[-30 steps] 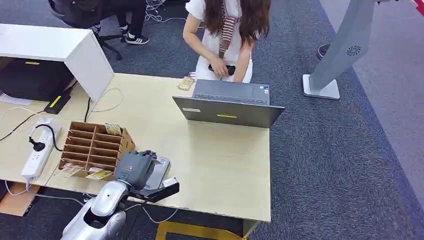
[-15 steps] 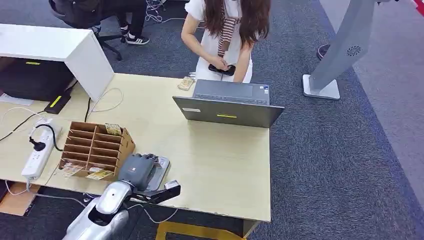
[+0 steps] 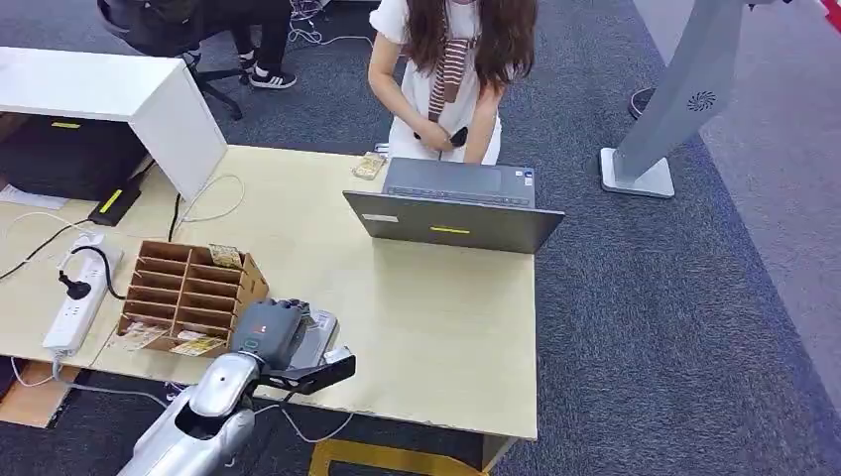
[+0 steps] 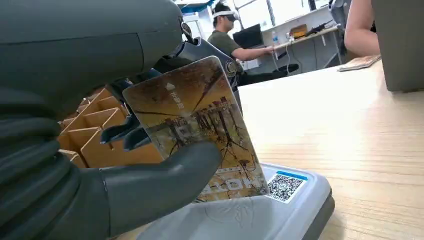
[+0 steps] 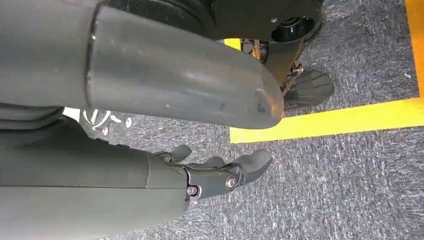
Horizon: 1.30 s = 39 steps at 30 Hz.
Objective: Pass the card to the sensor for recognition and then transmit it.
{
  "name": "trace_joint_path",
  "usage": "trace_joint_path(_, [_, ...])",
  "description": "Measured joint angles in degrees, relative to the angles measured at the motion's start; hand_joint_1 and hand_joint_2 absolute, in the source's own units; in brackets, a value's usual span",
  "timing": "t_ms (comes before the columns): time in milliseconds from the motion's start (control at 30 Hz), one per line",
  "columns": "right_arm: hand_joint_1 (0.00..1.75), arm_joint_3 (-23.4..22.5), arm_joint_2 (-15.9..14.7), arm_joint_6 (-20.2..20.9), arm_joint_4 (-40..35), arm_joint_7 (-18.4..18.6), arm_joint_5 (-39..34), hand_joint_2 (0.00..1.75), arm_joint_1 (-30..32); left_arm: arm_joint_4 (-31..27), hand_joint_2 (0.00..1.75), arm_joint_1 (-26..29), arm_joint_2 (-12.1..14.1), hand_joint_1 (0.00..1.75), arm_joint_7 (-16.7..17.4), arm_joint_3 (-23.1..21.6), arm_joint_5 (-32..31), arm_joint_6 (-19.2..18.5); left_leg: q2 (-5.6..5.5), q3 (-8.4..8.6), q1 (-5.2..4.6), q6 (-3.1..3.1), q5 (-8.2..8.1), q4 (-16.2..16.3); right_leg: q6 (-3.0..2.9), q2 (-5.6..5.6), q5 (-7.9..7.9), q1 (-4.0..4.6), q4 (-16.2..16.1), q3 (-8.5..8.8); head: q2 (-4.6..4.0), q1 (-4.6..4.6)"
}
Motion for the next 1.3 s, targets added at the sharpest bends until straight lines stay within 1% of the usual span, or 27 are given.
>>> trace_joint_path(100, [0.0,0.0,0.0,0.0,0.0,0.0,0.0,0.0,0.0,0.1,1.75,0.0,-0.1,1.75,0.1,0.0,-0.2,0.3,0.0,-0.01,0.0,0.0,0.0,0.0,0.0,0.0,0.0,0.0,0.0,-0.01,0.0,0.0])
trace_joint_path(133, [0.0,0.0,0.0,-0.1,0.0,0.0,0.1,0.0,0.0,0.1,1.75,0.0,-0.2,1.75,0.3,0.0,-0.8,1.5,0.0,-0.01,0.0,0.0,0.0,0.0,0.0,0.0,0.0,0.0,0.0,-0.03,0.0,0.0])
trace_joint_path(167, [0.0,0.0,0.0,-0.1,0.0,0.0,0.2,0.0,0.0,0.1,1.75,-0.1,-0.2,1.75,0.5,0.0,-1.6,3.2,0.0,-0.02,0.0,0.0,0.0,0.0,0.0,0.0,0.0,0.0,0.0,-0.03,0.0,0.0])
trace_joint_path(200, [0.0,-0.1,0.0,-0.2,0.0,0.0,0.6,0.0,0.0,0.0,1.75,-0.3,-0.3,1.75,0.7,0.2,-2.8,7.3,0.0,-0.03,0.0,0.0,0.0,0.0,0.0,0.0,0.0,0.0,0.0,-0.03,0.0,0.0])
trace_joint_path(267, [0.0,-0.1,0.0,-0.4,0.0,0.0,1.2,0.0,0.0,-0.9,1.75,-0.7,-0.2,1.75,0.7,1.2,-4.3,13.2,-0.01,-0.03,0.0,0.0,0.0,0.0,0.0,0.0,0.0,0.0,0.0,-0.03,-0.02,0.02])
trace_joint_path(300, [0.0,-0.1,0.0,-0.4,0.0,0.0,1.4,0.0,0.0,-1.3,1.75,-1.3,-0.1,1.75,0.4,1.8,-4.6,14.8,0.0,-0.03,0.0,0.0,0.0,0.0,0.0,0.0,0.01,0.0,0.0,-0.03,0.0,0.02])
trace_joint_path(333, [0.0,-0.1,0.0,-0.3,0.0,0.0,1.5,0.0,0.0,-1.5,1.75,-2.1,0.0,1.75,0.1,2.1,-4.8,15.6,0.0,-0.03,0.01,-0.02,0.01,0.0,-0.04,-0.01,0.04,0.01,0.0,-0.03,0.0,0.02])
trace_joint_path(367, [0.0,-0.1,0.0,-0.1,0.0,-0.1,2.1,0.0,0.0,-2.0,1.75,-3.4,0.8,1.75,-1.4,3.8,-5.0,17.8,-0.01,-0.03,0.02,-0.04,0.04,0.0,-0.06,-0.01,0.05,0.01,0.0,-0.03,0.0,0.0])
trace_joint_path(433, [0.0,-0.1,0.0,0.1,0.0,0.0,2.8,0.0,0.0,-2.0,1.75,-6.0,1.3,1.75,-3.6,5.9,-4.7,19.2,-0.02,-0.02,0.03,-0.03,0.07,0.0,-0.07,-0.01,0.06,0.01,0.0,-0.04,0.0,-0.02])
trace_joint_path(533, [0.0,-0.1,0.0,0.5,0.0,0.2,3.4,0.0,0.0,-1.7,1.75,-10.0,1.8,1.75,-5.2,8.1,-5.3,18.8,-0.03,-0.04,0.03,0.01,0.19,0.0,-0.1,-0.06,0.09,0.03,0.0,-0.05,0.0,0.0])
trace_joint_path(667, [0.0,0.0,0.0,1.3,0.0,0.3,4.2,0.0,-0.2,2.5,1.75,-17.2,2.6,1.75,-5.5,8.7,-7.7,14.2,-0.02,-0.09,0.03,-0.04,0.25,0.0,-0.03,-0.03,0.23,0.03,0.0,-0.08,-0.02,-0.02])
trace_joint_path(800, [0.0,0.0,0.0,1.3,0.1,0.5,4.7,0.0,-0.2,5.8,1.75,-21.3,3.3,1.75,-5.2,8.7,-8.9,12.8,-0.02,-0.11,0.02,-0.04,0.28,0.0,-0.07,-0.03,0.27,0.02,0.0,-0.12,0.0,0.02])
trace_joint_path(1100, [0.0,0.1,0.0,2.3,0.2,0.6,5.2,0.0,-0.2,10.2,1.75,-25.2,5.1,1.75,-4.8,8.7,-9.2,12.4,-0.01,-0.18,0.02,-0.04,0.28,0.0,-0.07,-0.01,0.27,0.02,0.0,-0.21,0.0,0.02])
trace_joint_path(1300, [0.0,0.2,0.0,2.3,0.2,0.9,6.0,0.0,-0.3,12.8,1.75,-27.3,5.1,1.75,-5.9,8.7,-7.1,13.3,0.0,-0.19,0.02,-0.04,0.29,0.0,-0.07,-0.01,0.28,0.02,0.0,-0.21,0.0,0.0])
